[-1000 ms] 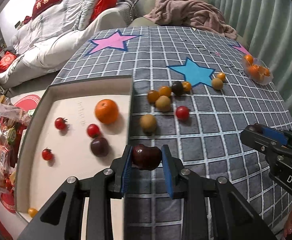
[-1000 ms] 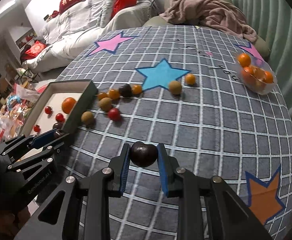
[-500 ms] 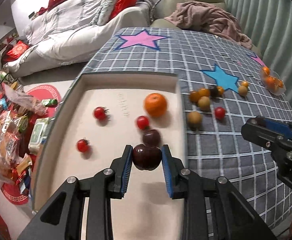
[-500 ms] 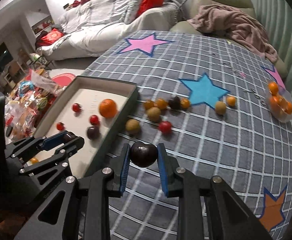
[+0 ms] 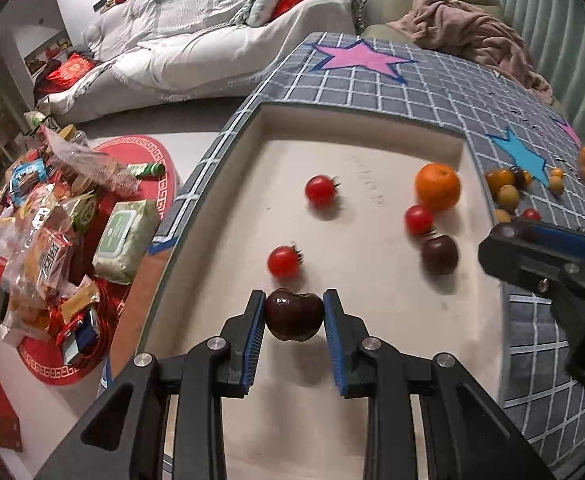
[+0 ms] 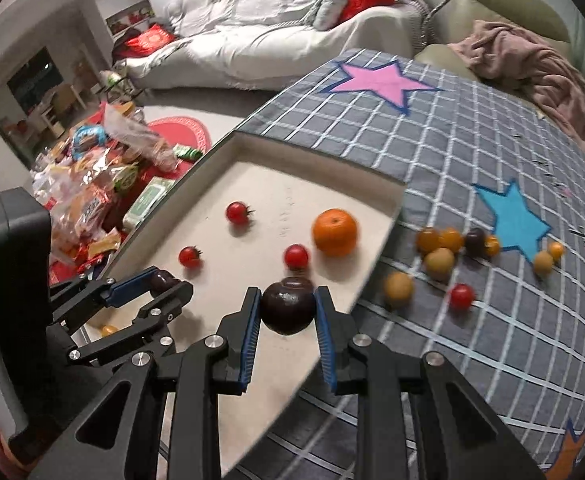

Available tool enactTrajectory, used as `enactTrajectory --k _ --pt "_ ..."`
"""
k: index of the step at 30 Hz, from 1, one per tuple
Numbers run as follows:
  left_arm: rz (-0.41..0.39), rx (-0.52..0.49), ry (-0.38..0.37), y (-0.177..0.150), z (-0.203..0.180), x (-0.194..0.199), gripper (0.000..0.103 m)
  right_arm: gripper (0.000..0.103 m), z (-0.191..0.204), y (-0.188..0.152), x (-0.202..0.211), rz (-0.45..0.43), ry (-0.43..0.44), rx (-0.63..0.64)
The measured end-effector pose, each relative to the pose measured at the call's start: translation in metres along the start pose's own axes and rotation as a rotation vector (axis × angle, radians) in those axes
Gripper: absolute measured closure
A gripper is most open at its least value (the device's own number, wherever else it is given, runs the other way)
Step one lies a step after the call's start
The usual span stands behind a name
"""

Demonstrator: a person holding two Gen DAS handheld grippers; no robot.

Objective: Organize fruits
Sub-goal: 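Open the right tool to drop its plum while the left tool releases its plum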

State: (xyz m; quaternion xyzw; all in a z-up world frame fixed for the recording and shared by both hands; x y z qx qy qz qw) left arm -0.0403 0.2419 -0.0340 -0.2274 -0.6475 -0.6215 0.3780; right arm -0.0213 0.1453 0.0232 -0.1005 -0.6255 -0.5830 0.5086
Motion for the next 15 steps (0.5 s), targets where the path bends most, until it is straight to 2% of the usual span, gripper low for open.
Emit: enactTrajectory --k 15 --pt "0.034 -0.02 0.021 -0.01 0.001 -0.013 0.072 0.074 0.004 -0.019 -0.025 0.072 -0.008 0.028"
Point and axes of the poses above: each gripper's, at about its wrist camera, not at the fingertips, and x roughly against the way its jaws point, z to its left, y to its top, the point moved 7 cm from there along -x, roughly the way its jaws point, and after that the axes turned 10 degrees about -z, right-handed, at the moved point
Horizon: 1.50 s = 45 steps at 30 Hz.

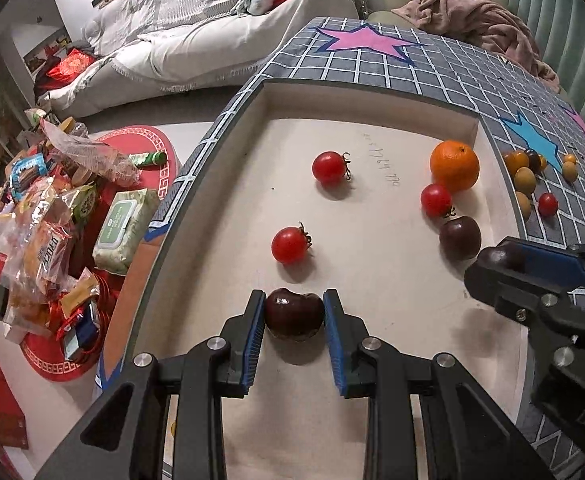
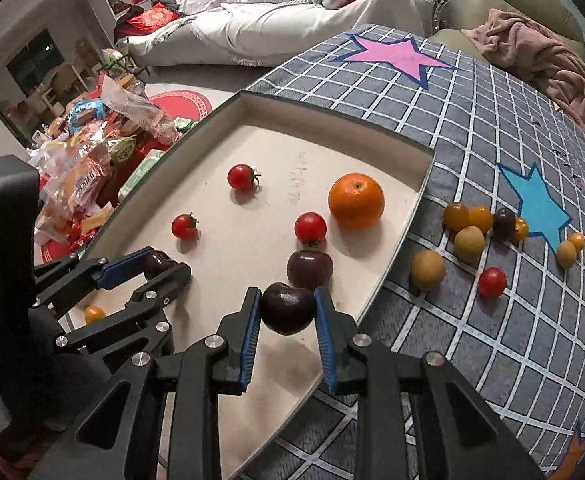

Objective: Organize fruits

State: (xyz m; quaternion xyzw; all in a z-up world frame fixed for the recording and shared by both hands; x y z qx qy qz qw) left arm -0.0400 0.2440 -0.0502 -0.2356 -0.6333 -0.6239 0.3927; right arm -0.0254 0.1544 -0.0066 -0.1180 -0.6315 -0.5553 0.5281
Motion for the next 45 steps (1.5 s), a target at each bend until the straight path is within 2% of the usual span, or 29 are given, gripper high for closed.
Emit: enactTrajectory --k 10,16,17,18,20,24,25,26,30,32,34,35,42,45 --pt "-0.002 0.002 0.004 0.0 0.001 -0.001 0.072 0.072 0.002 -0.009 -0.008 0.036 0.005 0.006" --pt "0.007 0.035 -0.012 -0.001 0.004 -0.001 0.071 0.054 0.001 -0.004 -0.003 0.019 0.005 0.002" --pt "0.009 0.04 -0.012 -0.002 0.005 -0.001 0.065 0.051 0.0 -0.004 -0.002 0.016 0.003 -0.002" --pt "0.01 0.043 0.0 -0.002 0.008 -0.001 0.044 0.051 -0.001 -0.003 -0.001 0.011 0.009 -0.009" --pt "-0.006 0.057 0.032 -0.001 0.014 0.001 0.026 0.048 -0.004 -0.002 0.003 0.002 0.021 -0.023" --pt "-0.031 0.069 0.035 0.001 0.018 0.006 0.026 0.033 -0.002 0.004 0.011 -0.02 0.016 -0.015" --pt "-0.032 0.069 0.03 0.001 0.018 0.007 0.026 0.017 -0.002 0.006 0.013 -0.021 0.012 -0.015" --pt "-0.031 0.07 0.024 0.001 0.017 0.007 0.026 0.012 -0.002 0.008 0.015 -0.026 0.005 -0.014" --pt "-0.025 0.059 -0.005 0.002 0.007 0.009 0.026 0.01 -0.004 0.011 0.022 -0.032 -0.014 -0.005" --pt "-0.021 0.044 -0.016 0.001 0.001 0.01 0.026 0.004 -0.006 0.01 0.024 -0.029 -0.023 -0.006" --pt "-0.019 0.039 -0.023 0.001 -0.003 0.012 0.005 0.0 -0.009 0.008 0.024 -0.025 -0.044 -0.004" --pt "-0.019 0.038 -0.02 0.001 -0.003 0.013 0.0 0.0 -0.011 0.007 0.025 -0.023 -0.045 -0.003" --pt "0.01 -0.029 0.024 -0.004 -0.01 0.012 0.0 0.0 -0.02 0.0 0.03 0.001 -0.042 -0.015" --pt "-0.01 -0.035 0.016 -0.003 -0.013 0.018 0.0 0.0 -0.024 -0.001 0.034 0.013 -0.053 -0.02"
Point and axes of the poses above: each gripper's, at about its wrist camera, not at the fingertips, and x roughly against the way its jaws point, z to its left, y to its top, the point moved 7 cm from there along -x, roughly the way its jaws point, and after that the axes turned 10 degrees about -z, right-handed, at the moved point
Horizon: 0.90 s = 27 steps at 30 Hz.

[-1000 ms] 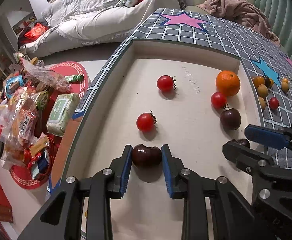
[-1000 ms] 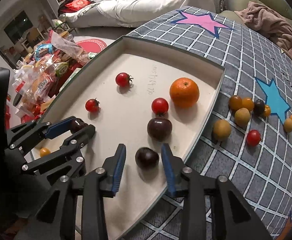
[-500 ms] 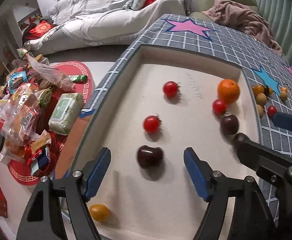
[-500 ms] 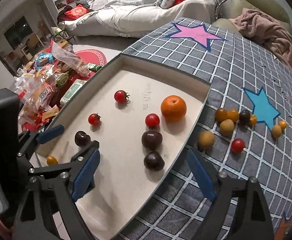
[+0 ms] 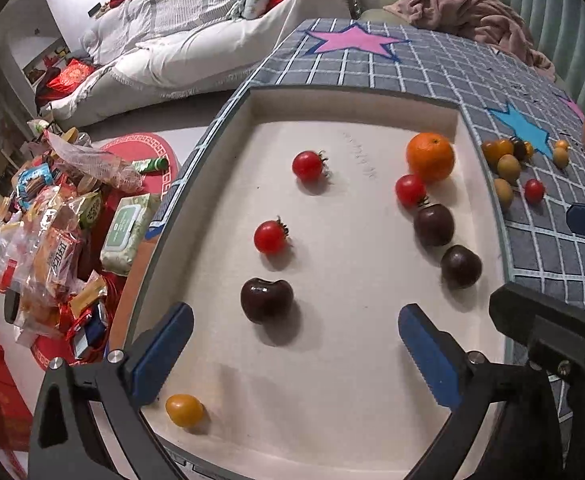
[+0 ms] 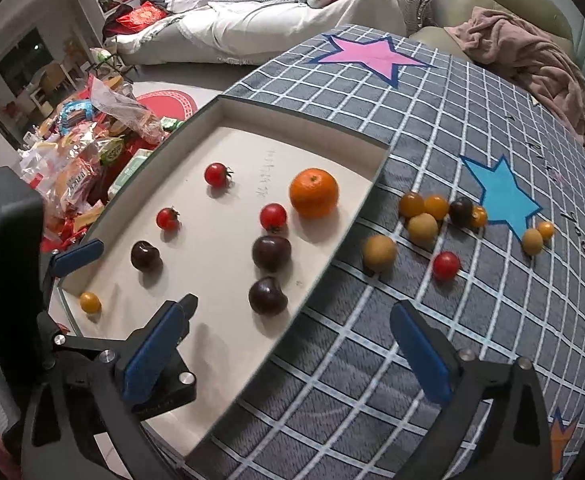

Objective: Organize fruits

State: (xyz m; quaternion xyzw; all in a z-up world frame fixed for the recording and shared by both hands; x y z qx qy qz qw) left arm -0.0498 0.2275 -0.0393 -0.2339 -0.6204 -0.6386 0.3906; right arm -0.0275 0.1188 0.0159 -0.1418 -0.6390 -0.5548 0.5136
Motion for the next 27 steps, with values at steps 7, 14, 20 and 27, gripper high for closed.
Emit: enactTrajectory --k 7,14,20,27 --pt "0.009 0.001 0.012 -0.001 -0.001 0.014 0.0 0.0 0.001 0.005 0.013 0.009 -0.016 0.015" --pt "0.076 0.036 -0.021 -0.009 0.001 0.024 0.0 0.0 0.015 0.006 0.018 0.031 -0.031 0.073" --pt "0.102 0.077 -0.02 -0.012 0.01 0.032 0.0 0.0 0.018 0.005 0.017 0.063 -0.05 0.086" --pt "0.089 0.089 0.005 -0.013 0.017 0.039 0.0 0.0 0.016 0.001 0.011 0.102 -0.067 0.071"
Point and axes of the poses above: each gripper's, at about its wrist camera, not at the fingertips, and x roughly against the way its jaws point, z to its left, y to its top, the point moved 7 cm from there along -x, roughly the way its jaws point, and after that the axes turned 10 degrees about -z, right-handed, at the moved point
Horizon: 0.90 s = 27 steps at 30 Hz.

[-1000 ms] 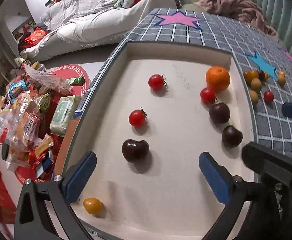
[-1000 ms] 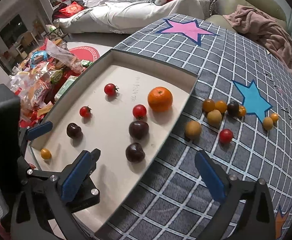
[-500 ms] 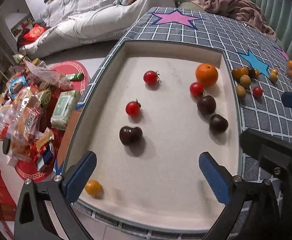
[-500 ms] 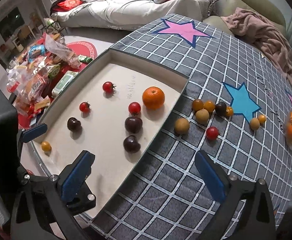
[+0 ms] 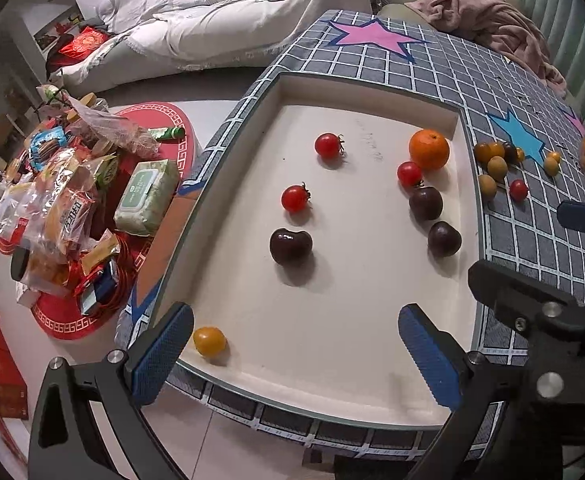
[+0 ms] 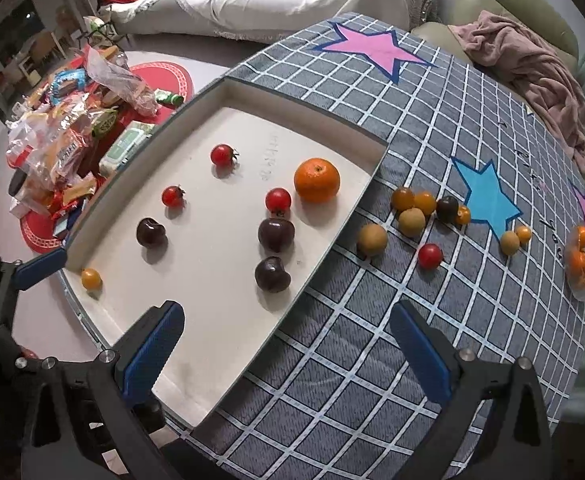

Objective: Organize fruits

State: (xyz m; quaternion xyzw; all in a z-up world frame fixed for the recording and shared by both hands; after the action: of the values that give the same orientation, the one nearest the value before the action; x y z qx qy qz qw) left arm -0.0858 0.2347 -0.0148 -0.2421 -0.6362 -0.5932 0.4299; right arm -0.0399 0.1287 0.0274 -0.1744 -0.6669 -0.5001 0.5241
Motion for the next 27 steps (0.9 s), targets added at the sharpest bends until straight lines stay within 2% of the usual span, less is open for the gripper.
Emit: enactTrajectory --k 27 --pt "0.006 -0.016 0.009 -0.0031 -0.0017 -0.0022 0.0 0.0 0.0013 -0.0022 -0.0086 0.025 -0.005 0.009"
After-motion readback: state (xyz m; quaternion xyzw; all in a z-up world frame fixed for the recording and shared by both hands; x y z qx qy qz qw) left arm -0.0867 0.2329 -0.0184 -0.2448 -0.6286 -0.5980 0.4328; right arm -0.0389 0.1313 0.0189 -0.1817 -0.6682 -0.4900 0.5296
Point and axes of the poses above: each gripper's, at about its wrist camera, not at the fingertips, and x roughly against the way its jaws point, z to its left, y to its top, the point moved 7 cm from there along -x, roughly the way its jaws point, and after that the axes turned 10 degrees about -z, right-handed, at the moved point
